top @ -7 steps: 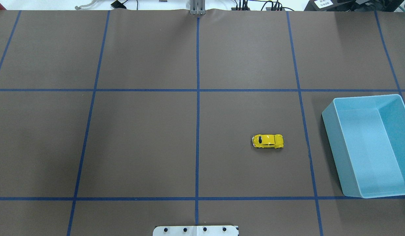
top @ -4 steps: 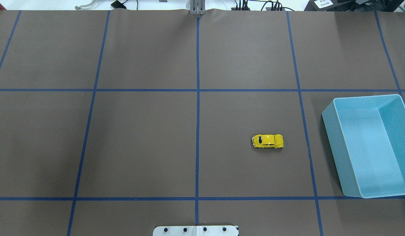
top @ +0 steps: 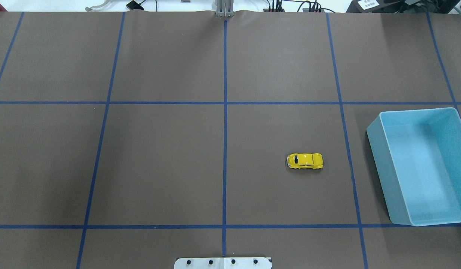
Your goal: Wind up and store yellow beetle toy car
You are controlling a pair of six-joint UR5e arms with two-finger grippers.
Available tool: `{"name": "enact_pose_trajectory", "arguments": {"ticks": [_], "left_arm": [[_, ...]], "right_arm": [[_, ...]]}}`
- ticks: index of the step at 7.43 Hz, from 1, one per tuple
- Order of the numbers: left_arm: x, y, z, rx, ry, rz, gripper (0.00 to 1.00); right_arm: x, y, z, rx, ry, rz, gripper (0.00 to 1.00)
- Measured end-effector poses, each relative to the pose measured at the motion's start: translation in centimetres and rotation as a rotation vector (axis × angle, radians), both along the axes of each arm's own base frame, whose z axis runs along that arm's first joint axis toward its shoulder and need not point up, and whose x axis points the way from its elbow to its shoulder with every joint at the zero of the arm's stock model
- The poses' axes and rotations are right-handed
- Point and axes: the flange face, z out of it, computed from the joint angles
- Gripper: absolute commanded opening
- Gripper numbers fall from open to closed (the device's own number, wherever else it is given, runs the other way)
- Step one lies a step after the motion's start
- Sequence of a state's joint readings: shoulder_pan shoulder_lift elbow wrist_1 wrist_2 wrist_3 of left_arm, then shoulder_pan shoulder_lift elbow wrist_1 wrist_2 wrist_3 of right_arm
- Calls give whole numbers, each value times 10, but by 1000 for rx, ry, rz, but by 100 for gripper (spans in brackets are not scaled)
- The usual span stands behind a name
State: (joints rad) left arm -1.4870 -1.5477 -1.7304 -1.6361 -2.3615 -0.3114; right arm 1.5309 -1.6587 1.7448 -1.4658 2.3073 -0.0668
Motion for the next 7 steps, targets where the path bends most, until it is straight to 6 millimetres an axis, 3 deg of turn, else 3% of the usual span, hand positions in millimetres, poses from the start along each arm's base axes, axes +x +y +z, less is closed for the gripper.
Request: {"name": "enact_pose_trajectory", "arguments": {"ticks": [3, 5, 7], "left_arm": [[2, -1, 0, 27, 36, -15, 99], [2, -1, 3, 28, 47, -13, 99], [4, 0, 0, 28, 77, -4, 99]], "right_arm": [[-63, -37, -62, 119, -13, -118, 100], [-108, -66, -115, 213, -28, -191, 100], [-155, -81, -158, 292, -46, -265, 100]]}}
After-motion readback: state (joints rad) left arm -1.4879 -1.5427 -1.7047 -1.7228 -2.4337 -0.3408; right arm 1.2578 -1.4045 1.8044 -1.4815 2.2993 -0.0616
